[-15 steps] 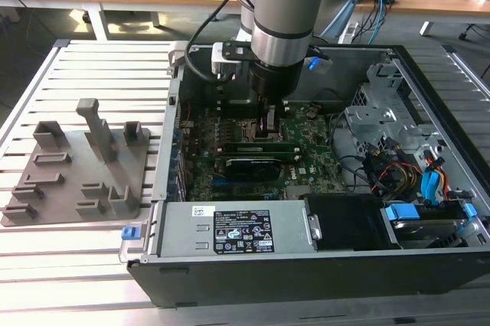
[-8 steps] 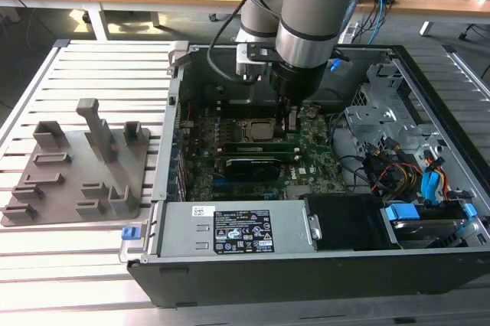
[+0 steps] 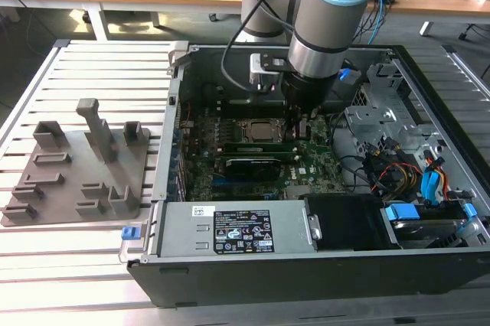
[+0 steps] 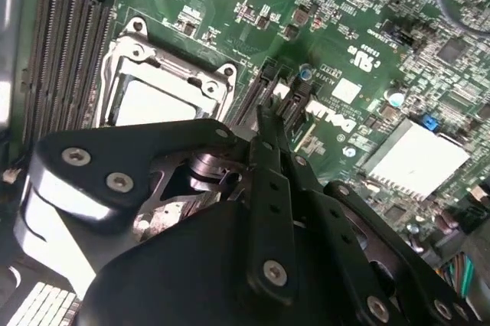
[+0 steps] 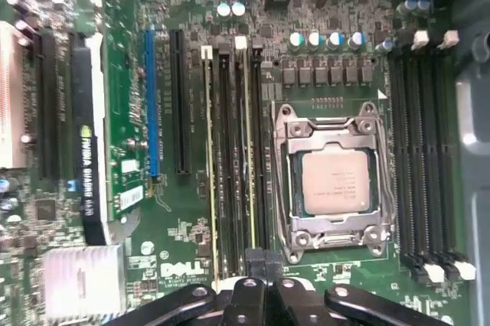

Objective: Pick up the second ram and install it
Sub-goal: 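Press down the second ram until it locks into place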

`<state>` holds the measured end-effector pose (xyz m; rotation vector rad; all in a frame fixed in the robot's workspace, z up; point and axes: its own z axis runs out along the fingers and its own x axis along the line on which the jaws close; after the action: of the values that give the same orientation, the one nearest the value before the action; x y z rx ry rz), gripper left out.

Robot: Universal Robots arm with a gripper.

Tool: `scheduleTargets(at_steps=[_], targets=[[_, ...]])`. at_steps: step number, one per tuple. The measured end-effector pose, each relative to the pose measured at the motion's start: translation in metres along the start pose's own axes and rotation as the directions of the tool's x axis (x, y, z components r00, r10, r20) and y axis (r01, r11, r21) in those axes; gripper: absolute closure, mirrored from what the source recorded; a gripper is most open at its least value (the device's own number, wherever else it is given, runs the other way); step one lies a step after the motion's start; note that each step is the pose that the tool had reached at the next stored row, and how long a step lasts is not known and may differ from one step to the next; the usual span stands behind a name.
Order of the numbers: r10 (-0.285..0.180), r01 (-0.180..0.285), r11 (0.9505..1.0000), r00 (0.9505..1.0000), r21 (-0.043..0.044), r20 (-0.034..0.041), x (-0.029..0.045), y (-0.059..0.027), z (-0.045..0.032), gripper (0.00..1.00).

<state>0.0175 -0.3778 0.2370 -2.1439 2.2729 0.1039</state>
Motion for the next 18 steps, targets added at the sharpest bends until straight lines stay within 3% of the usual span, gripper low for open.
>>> scheduleTargets(at_steps=[4,6,9,11,13,18], targets=[[0.000,0.000,1.0000,1.0000,0.0023,0.0002,0.0010,0.0163,0.0002,0.89],[-0.001,0.001,1.0000,1.0000,0.0030,0.0001,0.0017,0.0298,0.0006,0.89],[0.000,0.000,1.0000,1.0000,0.0046,0.0004,0.0037,0.0627,0.0019,0.89],[-0.001,0.001,1.0000,1.0000,0.0047,0.0004,0.0047,0.0793,0.0028,0.89],[0.000,0.000,1.0000,1.0000,0.0046,0.0003,0.0051,0.0846,0.0041,0.89],[-0.001,0.001,1.0000,1.0000,0.0042,-0.0001,0.0057,0.0865,0.0107,0.89]])
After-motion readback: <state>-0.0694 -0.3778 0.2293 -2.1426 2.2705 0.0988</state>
